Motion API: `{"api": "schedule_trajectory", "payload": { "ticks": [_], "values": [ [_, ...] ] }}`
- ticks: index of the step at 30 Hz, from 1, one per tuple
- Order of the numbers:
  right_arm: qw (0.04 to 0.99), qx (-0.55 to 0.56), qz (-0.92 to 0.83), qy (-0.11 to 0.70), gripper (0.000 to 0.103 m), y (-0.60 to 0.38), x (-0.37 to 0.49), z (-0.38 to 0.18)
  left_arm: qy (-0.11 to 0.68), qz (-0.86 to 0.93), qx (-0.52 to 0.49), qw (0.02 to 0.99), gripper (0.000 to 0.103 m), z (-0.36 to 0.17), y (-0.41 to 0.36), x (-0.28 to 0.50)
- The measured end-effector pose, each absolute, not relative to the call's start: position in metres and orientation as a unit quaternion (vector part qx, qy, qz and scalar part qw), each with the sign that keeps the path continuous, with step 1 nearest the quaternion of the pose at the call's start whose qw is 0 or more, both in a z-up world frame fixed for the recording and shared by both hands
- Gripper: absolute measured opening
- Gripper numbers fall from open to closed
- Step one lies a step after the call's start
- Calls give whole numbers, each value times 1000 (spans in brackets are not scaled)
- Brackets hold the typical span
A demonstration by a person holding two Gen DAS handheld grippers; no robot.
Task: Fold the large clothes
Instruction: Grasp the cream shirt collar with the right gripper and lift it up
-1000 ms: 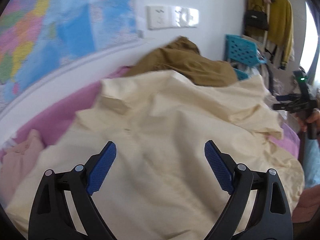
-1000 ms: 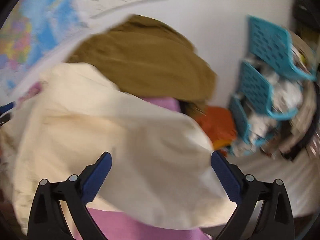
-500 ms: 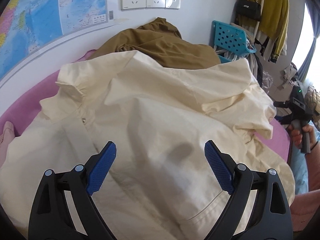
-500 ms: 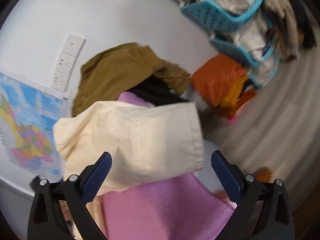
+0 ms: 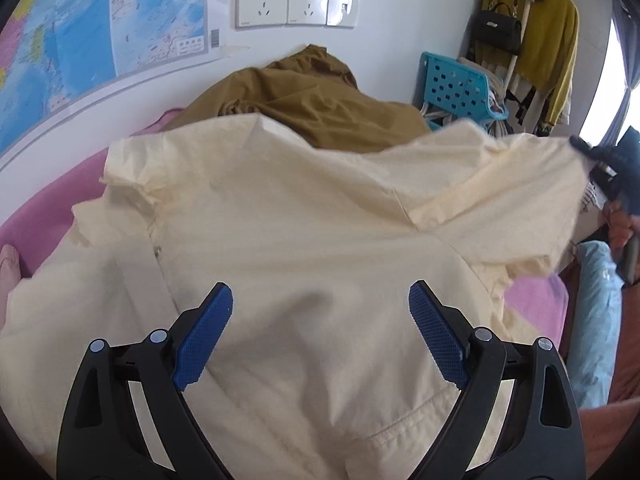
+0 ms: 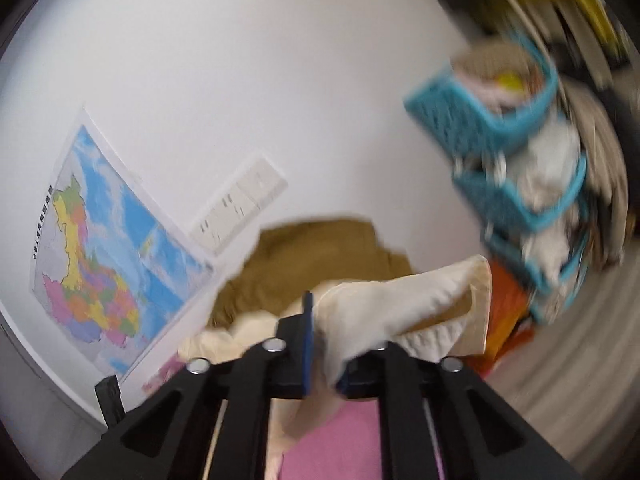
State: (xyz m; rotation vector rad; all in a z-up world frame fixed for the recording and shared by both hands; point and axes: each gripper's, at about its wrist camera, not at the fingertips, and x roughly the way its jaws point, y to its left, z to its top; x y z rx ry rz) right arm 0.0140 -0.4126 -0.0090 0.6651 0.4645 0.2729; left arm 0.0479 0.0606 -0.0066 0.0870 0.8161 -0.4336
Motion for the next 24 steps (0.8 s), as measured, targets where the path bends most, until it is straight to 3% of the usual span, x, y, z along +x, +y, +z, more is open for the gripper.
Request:
{"api": "schedule_trajectory", "payload": {
  "ticks": [4,10,16,21,24],
  "values": [
    [920,291,133,227,5,-398,21,12,395,-217,43,892,88,-5,38,70],
    [921,284,188,188,5,-381,7,41,437,-206,61,874,74,-36,-5,116],
    [934,196,262,143,4,-326,-12,105,450,-190,31,872,66,-53,-18,147],
    [925,141,330,124,4,-269,-17,140,451,-190,-4,872,63,-45,-10,160],
    [914,113,371,120,4,-233,-14,158,422,-201,-5,884,70,-20,13,142]
  ]
}}
